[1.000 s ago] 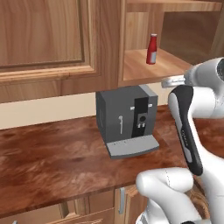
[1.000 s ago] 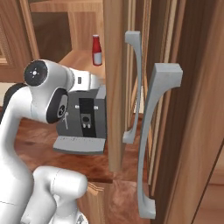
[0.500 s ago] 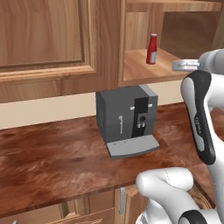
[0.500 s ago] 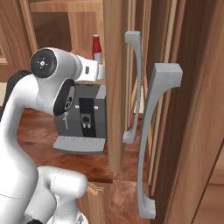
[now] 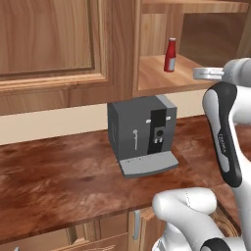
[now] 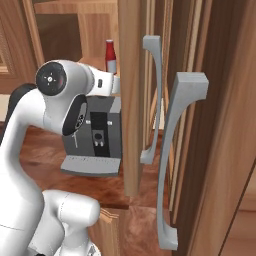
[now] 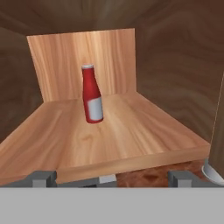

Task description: Collect the turmeric, ketchup, and shaker from the cabinet and place them next to the stove.

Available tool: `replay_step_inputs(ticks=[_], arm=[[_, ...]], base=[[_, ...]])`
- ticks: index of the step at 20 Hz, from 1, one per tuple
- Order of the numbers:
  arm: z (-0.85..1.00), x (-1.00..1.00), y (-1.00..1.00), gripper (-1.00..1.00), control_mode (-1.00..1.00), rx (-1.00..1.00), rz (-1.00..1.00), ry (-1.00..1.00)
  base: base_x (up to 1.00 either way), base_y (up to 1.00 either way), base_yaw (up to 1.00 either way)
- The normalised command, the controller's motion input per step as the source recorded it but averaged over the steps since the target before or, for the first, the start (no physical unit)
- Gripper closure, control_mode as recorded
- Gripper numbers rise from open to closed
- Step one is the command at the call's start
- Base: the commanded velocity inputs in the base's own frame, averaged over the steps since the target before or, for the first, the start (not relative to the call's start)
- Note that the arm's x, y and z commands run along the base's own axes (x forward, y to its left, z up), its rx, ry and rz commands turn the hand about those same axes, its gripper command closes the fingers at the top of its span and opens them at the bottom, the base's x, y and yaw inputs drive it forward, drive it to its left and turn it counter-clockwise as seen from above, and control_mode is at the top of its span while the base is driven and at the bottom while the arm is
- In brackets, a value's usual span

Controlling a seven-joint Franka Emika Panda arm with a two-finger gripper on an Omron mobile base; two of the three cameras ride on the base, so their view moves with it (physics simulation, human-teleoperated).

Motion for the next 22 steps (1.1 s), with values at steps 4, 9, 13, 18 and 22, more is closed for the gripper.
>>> replay_step_inputs(ticks=[4, 9, 13, 18, 22], arm=[[0.0, 0.0, 0.09, -1.0, -1.0, 0.0, 0.0, 0.0], [0.0, 0.05, 0.22, -1.0, -1.0, 0.0, 0.0, 0.0], [0.0, 0.16, 0.27, -1.0, -1.0, 0.0, -0.01, 0.0], [0.1, 0.16, 0.04, -1.0, -1.0, 0.02, 0.0, 0.0], [0.16, 0.21, 0.0, -1.0, -1.0, 0.04, 0.0, 0.0]], base=[[0.0, 0.0, 0.0], [0.0, 0.0, 0.0], [0.0, 0.0, 0.0], [0.0, 0.0, 0.0], [0.0, 0.0, 0.0]])
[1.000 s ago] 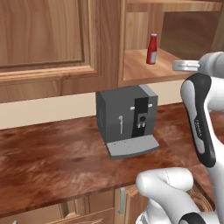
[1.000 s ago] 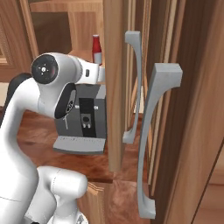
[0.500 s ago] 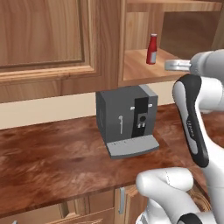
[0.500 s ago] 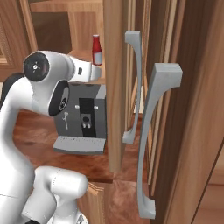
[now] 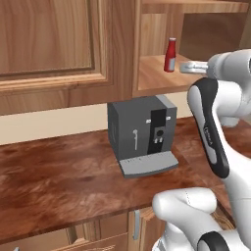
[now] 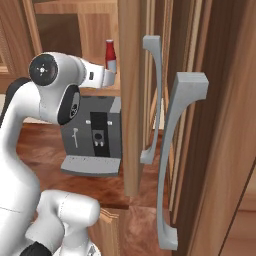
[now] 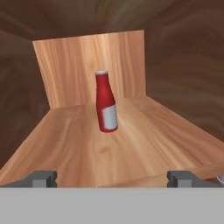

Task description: Collect the turmeric, ketchup, and shaker from the cabinet and place them next to the stove.

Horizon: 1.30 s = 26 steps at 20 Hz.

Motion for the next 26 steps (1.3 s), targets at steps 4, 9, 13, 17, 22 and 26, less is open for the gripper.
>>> replay_step_inputs(ticks=[4, 9, 13, 17, 22, 26], arm=[[0.18, 0.23, 0.0, -1.0, -1.0, 0.01, 0.0, 0.0], [0.18, 0.23, 0.0, -1.0, -1.0, 0.0, 0.0, 0.0], [0.08, 0.22, 0.0, -1.0, -1.0, 0.0, 0.0, 0.0], [0.01, 0.24, 0.0, -1.0, -1.0, -0.02, 0.0, 0.04], [0.01, 0.25, 0.0, -1.0, -1.0, -0.06, 0.0, 0.08], [0.0, 0.4, 0.0, -1.0, -1.0, -0.04, 0.0, 0.07]], base=[[0.0, 0.0, 0.0], [0.0, 0.0, 0.0], [0.0, 0.0, 0.0], [0.0, 0.0, 0.0], [0.0, 0.0, 0.0], [0.0, 0.0, 0.0]])
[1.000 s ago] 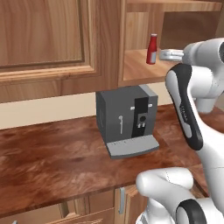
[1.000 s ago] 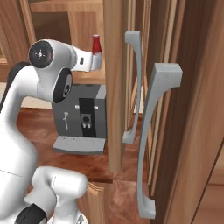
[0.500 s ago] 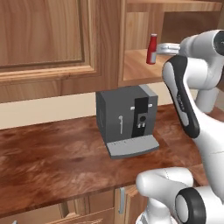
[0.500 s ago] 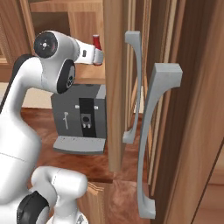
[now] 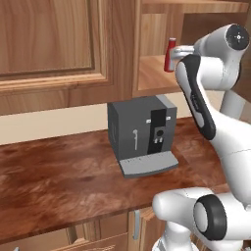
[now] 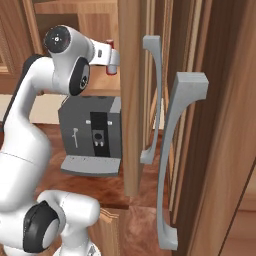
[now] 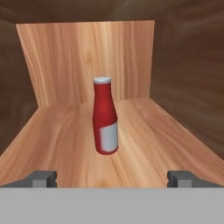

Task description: Collect the turmeric, ketchup, and shaker from the cabinet and place them next to the stove.

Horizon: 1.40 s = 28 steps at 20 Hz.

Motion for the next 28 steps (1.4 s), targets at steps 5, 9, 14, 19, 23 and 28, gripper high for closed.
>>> replay_step_inputs(ticks=[5, 9, 14, 19, 23, 28], arm=[[0.0, 0.44, 0.0, -1.0, -1.0, 0.0, 0.01, 0.06], [0.0, 0.46, 0.0, -1.0, -1.0, 0.0, 0.01, 0.07], [0.0, 0.4, 0.0, -1.0, -1.0, 0.0, 0.0, 0.05], [0.0, 0.3, 0.0, -1.0, -1.0, 0.0, 0.0, 0.03], [0.0, 0.2, 0.0, -1.0, -1.0, 0.0, 0.0, 0.02], [-0.01, 0.1, 0.01, -1.0, -1.0, 0.0, 0.0, 0.01]], base=[[0.0, 0.0, 0.0], [0.0, 0.0, 0.0], [0.0, 0.0, 0.0], [0.0, 0.0, 0.0], [0.0, 0.0, 0.0], [0.0, 0.0, 0.0]])
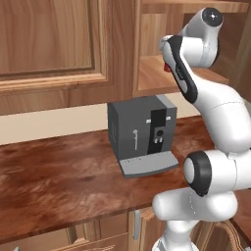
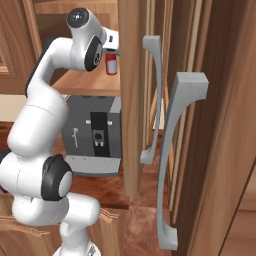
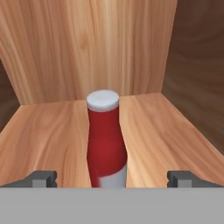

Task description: Collect the turmeric, ketchup, and shaker from the cabinet and place them next to the stove.

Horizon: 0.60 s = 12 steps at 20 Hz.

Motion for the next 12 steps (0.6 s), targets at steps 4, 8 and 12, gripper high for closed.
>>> replay_step_inputs(ticks=[4, 8, 12], arm=[[0.0, 0.1, 0.0, -1.0, -1.0, 0.0, 0.0, 0.0], [-0.01, 0.14, 0.0, -1.0, -1.0, 0.0, 0.0, 0.01], [-0.08, 0.12, 0.0, -1.0, -1.0, 0.0, 0.0, 0.02]], base=[[0.0, 0.0, 0.0], [0.0, 0.0, 0.0], [0.0, 0.0, 0.0]])
